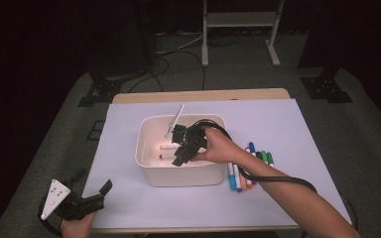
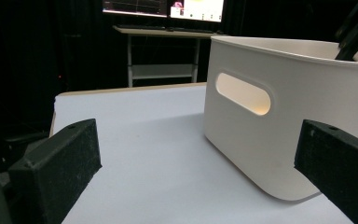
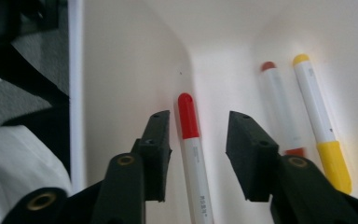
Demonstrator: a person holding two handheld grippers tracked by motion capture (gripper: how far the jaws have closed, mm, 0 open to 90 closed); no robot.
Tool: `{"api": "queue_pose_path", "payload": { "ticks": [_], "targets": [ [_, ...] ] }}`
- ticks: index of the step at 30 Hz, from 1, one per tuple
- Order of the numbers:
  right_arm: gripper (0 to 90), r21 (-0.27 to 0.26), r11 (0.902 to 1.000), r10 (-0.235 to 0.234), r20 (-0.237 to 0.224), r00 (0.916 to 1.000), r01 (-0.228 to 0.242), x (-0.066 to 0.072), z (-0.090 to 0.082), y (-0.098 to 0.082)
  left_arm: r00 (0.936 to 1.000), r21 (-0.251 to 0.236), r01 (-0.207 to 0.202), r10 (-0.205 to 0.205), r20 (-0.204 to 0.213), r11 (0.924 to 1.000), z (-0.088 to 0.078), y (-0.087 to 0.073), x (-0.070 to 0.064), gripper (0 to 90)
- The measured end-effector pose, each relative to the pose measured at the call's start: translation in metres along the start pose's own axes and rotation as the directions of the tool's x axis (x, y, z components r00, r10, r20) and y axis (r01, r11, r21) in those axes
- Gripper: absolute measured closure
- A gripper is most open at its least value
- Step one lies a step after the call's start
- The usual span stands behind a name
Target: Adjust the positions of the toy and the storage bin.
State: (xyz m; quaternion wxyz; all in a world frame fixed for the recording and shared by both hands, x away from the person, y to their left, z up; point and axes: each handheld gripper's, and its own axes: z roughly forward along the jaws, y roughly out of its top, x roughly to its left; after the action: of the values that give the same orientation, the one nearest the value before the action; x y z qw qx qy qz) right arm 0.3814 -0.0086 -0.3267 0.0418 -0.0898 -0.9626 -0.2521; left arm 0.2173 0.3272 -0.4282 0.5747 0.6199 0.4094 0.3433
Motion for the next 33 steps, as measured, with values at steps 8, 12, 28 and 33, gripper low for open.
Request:
{"api": "queue_pose_path", "payload": {
  "ticks": [8, 12, 28, 33],
  "targets": [
    [49.4, -0.179, 0.9834, 0.030, -0.001, 0.9995, -0.030, 0.013, -0.052, -0.024, 1.0000, 0.004, -0.006, 0.006, 0.003, 1.0000, 0.001, 0.000, -0.001, 0.0],
    [45.9, -0.277, 0.9604, 0.042, 0.035, 0.9985, -0.031, 0.024, -0.078, -0.040, 1.0000, 0.003, -0.007, 0.007, 0.000, 1.0000, 0.001, 0.000, -0.002, 0.0],
    [35.8, -0.415, 0.8944, 0.251, 0.157, 0.9551, -0.167, 0.036, -0.138, -0.155, 0.9999, 0.006, -0.014, 0.014, -0.001, 0.9999, 0.001, 0.000, -0.003, 0.0],
    [35.1, -0.430, 0.8706, 0.341, 0.176, 0.9235, -0.239, 0.031, -0.132, -0.196, 0.9999, 0.009, -0.015, 0.015, -0.004, 0.9999, 0.002, 0.000, -0.004, 0.0]
  ]
}}
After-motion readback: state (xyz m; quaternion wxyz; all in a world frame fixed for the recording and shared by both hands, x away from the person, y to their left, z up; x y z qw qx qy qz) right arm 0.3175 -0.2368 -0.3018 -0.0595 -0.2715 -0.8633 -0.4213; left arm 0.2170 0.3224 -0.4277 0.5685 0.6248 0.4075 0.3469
